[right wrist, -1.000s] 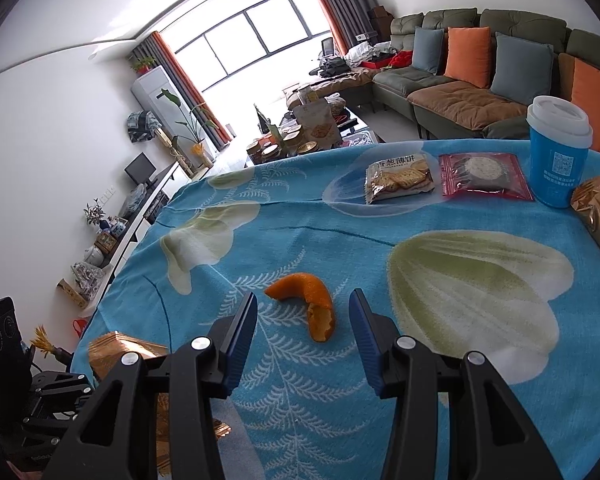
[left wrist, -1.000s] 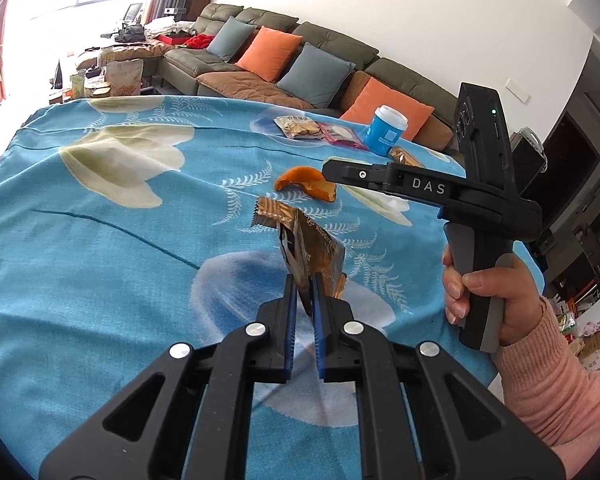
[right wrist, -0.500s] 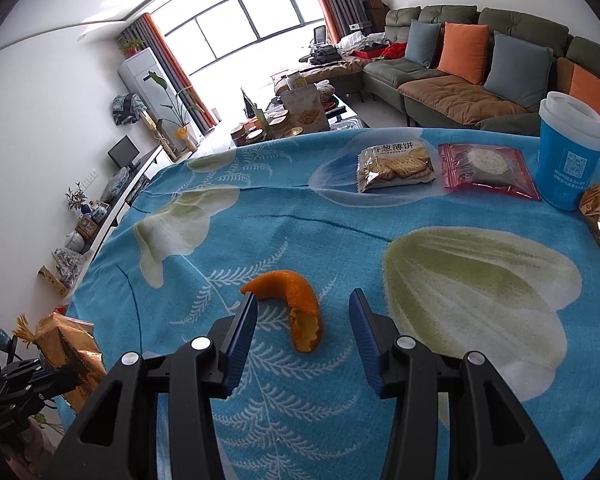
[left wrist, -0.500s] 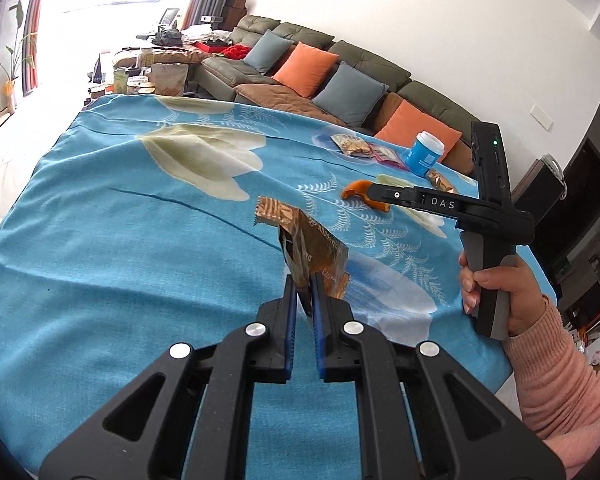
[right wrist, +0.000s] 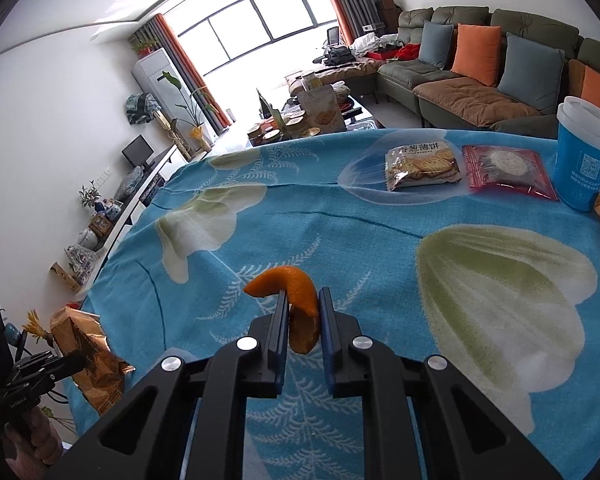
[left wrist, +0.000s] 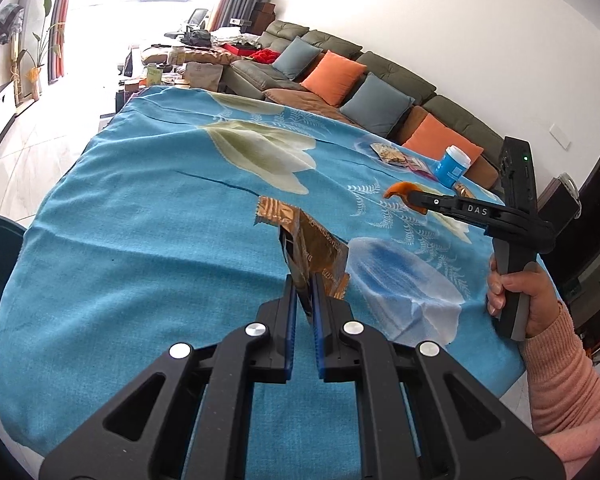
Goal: Collect trash
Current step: 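Carry the wrapper with the left tool while the right tool carries the peel over the teal bin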
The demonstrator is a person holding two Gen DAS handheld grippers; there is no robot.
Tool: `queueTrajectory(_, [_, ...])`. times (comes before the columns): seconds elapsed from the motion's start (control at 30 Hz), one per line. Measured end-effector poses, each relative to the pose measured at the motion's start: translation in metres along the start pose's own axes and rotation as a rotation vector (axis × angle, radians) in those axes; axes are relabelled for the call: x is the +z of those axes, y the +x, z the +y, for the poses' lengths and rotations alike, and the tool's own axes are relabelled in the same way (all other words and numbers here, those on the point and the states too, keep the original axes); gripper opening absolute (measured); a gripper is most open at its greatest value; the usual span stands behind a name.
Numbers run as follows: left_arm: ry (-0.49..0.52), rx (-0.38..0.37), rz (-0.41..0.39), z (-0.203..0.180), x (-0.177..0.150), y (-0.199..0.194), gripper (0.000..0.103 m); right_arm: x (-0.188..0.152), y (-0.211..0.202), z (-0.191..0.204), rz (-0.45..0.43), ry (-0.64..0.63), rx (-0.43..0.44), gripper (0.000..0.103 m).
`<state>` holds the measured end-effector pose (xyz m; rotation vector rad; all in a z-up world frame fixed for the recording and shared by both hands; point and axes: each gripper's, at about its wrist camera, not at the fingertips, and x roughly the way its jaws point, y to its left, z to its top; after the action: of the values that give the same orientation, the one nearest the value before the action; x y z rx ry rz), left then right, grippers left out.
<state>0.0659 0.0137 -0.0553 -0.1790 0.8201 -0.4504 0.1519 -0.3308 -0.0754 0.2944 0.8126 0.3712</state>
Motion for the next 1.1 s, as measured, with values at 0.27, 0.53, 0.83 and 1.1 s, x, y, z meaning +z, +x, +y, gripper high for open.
queueTrajectory(0.27, [-0.030, 0.059, -0.039, 0.016, -0.009, -0.029, 0.008, -0.013, -0.008, 0.061, -0.003, -0.068, 0.178, 0.013])
queueTrajectory(0.53, [-0.064, 0.113, -0.098, 0.028, -0.016, -0.067, 0.008, -0.022, -0.007, 0.125, 0.011, -0.149, 0.324, 0.013])
queueTrajectory(0.83, [-0.103, 0.134, -0.120, 0.050, -0.019, -0.087, 0.006, -0.021, 0.008, 0.166, 0.052, -0.186, 0.391, 0.013])
queueTrajectory(1.1, [-0.168, 0.183, -0.150, 0.074, -0.018, -0.104, 0.006, -0.014, 0.025, 0.194, 0.101, -0.230, 0.448, 0.013])
